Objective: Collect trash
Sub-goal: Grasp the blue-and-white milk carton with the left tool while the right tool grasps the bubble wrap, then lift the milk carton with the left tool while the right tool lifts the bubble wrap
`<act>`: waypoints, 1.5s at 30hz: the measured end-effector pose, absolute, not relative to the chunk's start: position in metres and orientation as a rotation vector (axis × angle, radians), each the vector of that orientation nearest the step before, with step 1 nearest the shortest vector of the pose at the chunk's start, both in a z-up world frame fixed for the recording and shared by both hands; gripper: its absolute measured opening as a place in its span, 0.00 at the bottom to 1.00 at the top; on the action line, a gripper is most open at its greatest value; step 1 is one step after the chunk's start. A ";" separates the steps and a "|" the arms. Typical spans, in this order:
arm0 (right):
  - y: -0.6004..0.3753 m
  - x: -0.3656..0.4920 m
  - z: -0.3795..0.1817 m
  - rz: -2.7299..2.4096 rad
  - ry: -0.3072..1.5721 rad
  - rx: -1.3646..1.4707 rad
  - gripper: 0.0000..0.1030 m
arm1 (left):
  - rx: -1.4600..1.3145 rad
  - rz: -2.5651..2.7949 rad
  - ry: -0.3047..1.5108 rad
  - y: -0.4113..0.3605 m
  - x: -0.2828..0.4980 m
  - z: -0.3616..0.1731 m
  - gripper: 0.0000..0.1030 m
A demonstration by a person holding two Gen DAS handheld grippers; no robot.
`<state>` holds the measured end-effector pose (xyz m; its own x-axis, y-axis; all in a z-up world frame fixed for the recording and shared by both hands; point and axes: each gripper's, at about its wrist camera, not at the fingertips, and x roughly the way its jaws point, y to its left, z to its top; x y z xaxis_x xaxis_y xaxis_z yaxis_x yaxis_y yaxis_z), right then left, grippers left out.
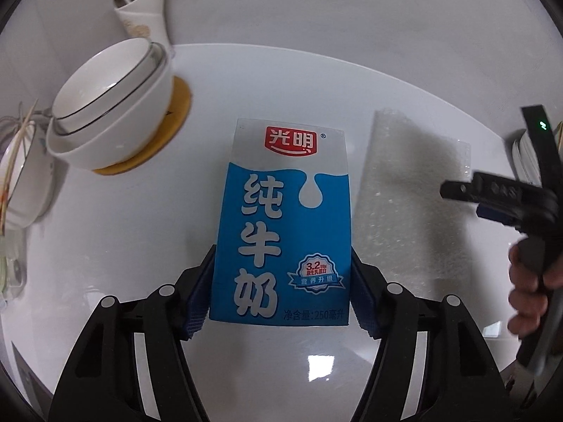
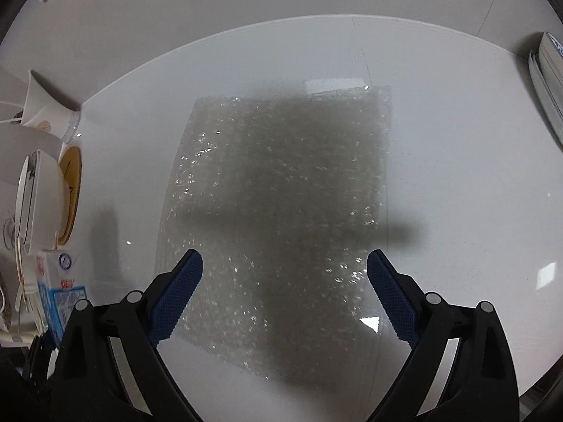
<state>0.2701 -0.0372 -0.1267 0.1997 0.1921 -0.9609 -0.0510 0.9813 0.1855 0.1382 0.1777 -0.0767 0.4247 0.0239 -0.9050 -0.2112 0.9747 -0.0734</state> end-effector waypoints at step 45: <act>-0.061 0.220 -0.083 0.268 1.263 0.000 0.08 | -0.244 0.130 1.116 0.184 0.106 -0.086 0.63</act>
